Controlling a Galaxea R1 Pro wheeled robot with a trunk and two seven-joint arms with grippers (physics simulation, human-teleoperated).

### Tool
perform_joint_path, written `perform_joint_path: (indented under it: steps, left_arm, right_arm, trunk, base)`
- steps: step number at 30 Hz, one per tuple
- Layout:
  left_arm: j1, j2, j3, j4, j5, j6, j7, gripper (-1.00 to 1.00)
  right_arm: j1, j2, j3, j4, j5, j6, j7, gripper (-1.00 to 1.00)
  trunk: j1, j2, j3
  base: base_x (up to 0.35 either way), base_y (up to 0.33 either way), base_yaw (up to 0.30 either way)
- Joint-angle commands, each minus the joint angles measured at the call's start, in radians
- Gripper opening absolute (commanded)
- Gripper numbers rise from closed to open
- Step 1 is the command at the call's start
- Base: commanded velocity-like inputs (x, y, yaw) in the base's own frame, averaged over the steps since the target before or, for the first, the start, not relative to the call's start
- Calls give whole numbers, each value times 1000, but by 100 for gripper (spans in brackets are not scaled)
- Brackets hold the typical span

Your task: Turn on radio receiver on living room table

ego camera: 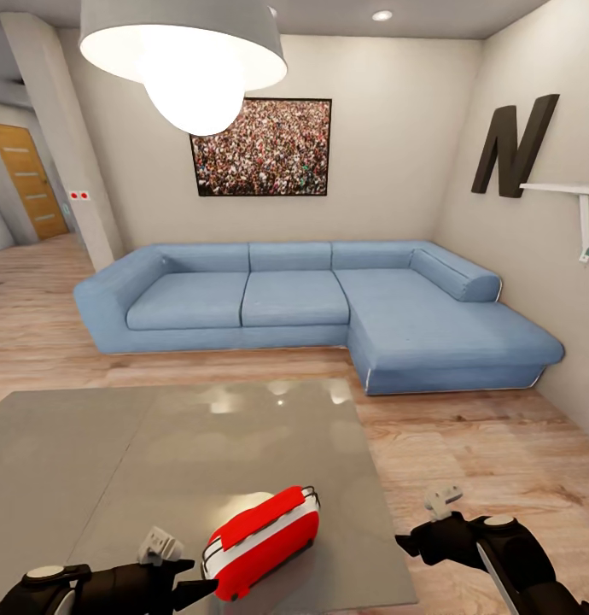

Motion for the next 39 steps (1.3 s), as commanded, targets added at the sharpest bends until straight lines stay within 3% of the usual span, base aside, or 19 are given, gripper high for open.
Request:
perform_joint_path:
  steps: [1,19,39]
  left_arm:
    - [0,0,0,0,0,0,0,100]
    - [0,0,1,0,1,1,0,100]
    - [0,-4,1,0,0,0,0,100]
  right_arm:
    - [0,0,0,0,0,2,0,100]
    - [0,-1,2,1,0,-1,2,100]
    - [0,-1,2,3,0,-7,0,100]
  trunk:
    - [0,0,0]
    - [0,0,-15]
    - [0,0,-47]
  base:
    - [0,0,0]
    - [0,0,121]
    - [0,0,5]
